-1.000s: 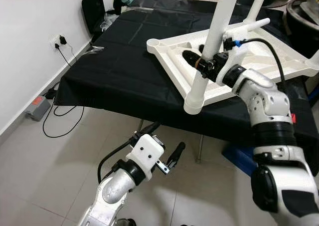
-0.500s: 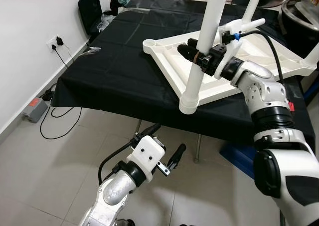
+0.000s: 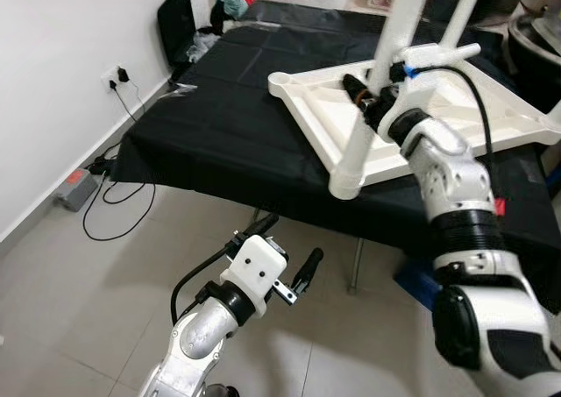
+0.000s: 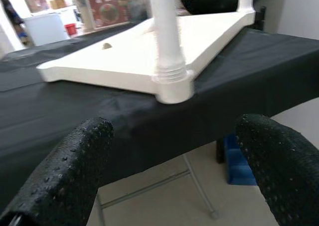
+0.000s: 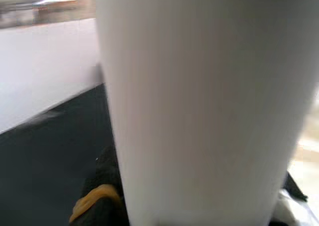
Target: Building children table
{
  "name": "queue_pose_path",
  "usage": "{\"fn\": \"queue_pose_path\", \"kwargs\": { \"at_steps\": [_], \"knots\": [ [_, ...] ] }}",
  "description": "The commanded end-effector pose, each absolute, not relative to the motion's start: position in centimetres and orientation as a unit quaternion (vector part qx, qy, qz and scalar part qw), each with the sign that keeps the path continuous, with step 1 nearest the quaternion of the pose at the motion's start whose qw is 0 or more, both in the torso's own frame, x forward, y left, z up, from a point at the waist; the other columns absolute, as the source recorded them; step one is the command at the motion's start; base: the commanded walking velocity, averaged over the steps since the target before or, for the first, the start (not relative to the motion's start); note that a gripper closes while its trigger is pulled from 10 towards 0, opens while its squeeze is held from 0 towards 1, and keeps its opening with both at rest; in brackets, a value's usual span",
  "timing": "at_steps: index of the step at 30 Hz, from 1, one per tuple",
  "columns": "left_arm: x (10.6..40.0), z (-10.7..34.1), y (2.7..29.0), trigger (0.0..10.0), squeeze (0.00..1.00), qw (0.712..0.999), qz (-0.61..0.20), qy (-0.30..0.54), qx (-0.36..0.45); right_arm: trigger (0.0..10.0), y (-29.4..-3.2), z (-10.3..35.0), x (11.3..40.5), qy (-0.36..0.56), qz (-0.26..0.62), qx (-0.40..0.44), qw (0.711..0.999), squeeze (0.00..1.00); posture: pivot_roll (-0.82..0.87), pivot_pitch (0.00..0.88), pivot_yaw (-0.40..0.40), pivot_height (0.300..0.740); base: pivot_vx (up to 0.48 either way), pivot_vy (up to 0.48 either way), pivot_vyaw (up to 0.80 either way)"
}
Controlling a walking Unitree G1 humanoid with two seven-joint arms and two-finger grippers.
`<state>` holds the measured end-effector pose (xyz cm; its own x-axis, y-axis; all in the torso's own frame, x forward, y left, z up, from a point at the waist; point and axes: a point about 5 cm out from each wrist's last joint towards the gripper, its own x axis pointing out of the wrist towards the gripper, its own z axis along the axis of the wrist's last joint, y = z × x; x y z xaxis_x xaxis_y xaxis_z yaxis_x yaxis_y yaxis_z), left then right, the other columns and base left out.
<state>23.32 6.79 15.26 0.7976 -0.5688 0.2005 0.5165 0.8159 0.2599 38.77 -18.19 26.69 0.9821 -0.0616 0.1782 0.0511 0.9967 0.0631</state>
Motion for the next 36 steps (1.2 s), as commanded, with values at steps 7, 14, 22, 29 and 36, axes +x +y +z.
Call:
{"fn": "queue_pose_path", "kwargs": {
  "at_steps": [7, 14, 22, 29, 36],
  "knots": [
    [23.3, 14.7, 6.9, 10.0, 0.0, 0.945, -0.285, -0.121, 0.107, 0.0, -17.1, 23.7, 36.7, -0.035, -0.227, 0.102, 0.968, 0.0, 0.15, 0.16, -0.029, 0.74, 0.0, 0.0, 0.0],
    [23.3, 14.7, 6.9, 10.0, 0.0, 0.945, -0.284, -0.119, 0.107, 10.0, -14.2, 24.3, 37.2, -0.035, -0.183, 0.123, 0.975, 0.0, 0.15, 0.15, -0.036, 0.74, 0.0, 0.0, 0.0],
    [23.1, 14.5, 6.7, 10.0, 0.0, 0.945, -0.286, -0.117, 0.104, 10.0, -11.8, 25.9, 37.5, -0.066, -0.062, 0.113, 0.989, 0.0, 0.15, 0.142, -0.042, 0.74, 0.0, 0.0, 0.0],
    [23.1, 14.5, 6.6, 10.0, 0.0, 0.945, -0.287, -0.118, 0.103, 10.0, -13.7, 26.1, 38.2, -0.062, 0.057, 0.057, 0.995, 0.0, 0.15, 0.142, -0.044, 0.74, 0.0, 0.0, 0.0],
    [23.1, 14.6, 6.5, 10.0, 0.0, 0.944, -0.289, -0.119, 0.103, 10.0, -17.1, 26.7, 38.5, -0.069, 0.209, 0.061, 0.974, 0.0, 0.15, 0.147, -0.043, 0.74, 0.0, 0.0, 0.0]
  ]
}}
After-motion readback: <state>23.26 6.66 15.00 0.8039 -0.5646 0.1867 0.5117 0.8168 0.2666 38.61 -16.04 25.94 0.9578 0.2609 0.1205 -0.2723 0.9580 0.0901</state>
